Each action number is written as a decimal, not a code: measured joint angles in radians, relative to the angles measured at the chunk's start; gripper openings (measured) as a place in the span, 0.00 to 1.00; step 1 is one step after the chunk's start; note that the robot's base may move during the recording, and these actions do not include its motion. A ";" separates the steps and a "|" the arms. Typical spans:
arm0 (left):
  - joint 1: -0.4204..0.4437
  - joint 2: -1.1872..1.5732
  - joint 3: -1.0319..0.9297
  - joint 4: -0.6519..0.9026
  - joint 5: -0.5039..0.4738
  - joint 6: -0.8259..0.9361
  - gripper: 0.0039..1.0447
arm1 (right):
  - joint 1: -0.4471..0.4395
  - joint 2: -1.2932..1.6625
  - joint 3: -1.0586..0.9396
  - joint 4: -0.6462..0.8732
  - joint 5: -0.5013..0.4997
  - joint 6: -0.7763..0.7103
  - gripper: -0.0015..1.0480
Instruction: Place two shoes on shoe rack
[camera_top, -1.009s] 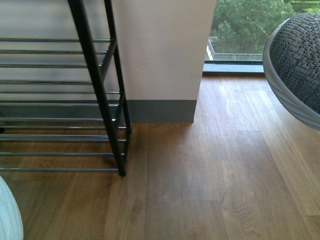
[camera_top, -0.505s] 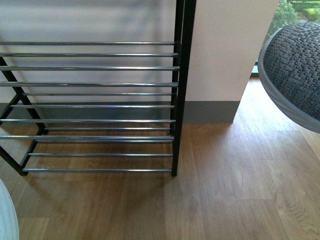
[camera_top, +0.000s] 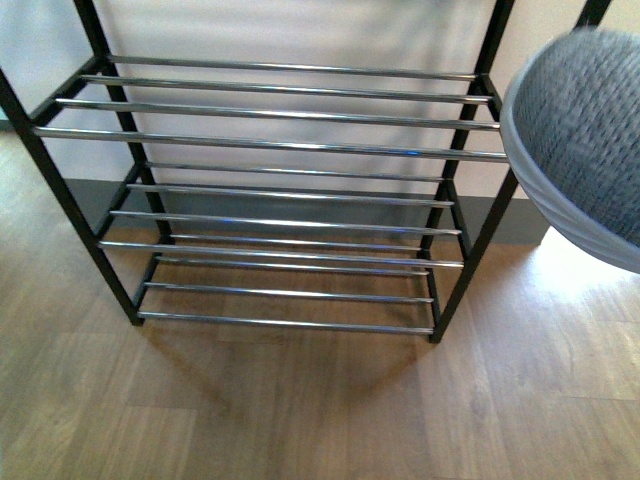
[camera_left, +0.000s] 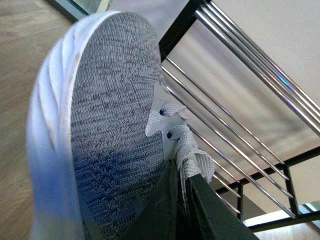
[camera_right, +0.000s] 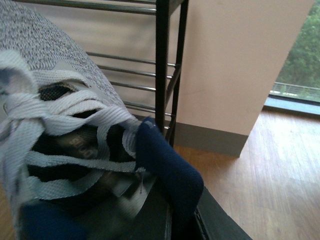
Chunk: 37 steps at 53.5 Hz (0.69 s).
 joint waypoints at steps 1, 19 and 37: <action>0.000 0.000 0.000 0.000 -0.006 0.000 0.02 | 0.000 0.000 -0.001 0.000 0.002 0.002 0.01; -0.003 0.001 0.000 0.000 0.022 0.000 0.02 | -0.006 0.000 0.001 -0.001 0.031 0.001 0.01; -0.003 0.002 0.000 0.000 0.011 0.000 0.02 | -0.005 0.000 0.001 -0.001 0.027 0.001 0.01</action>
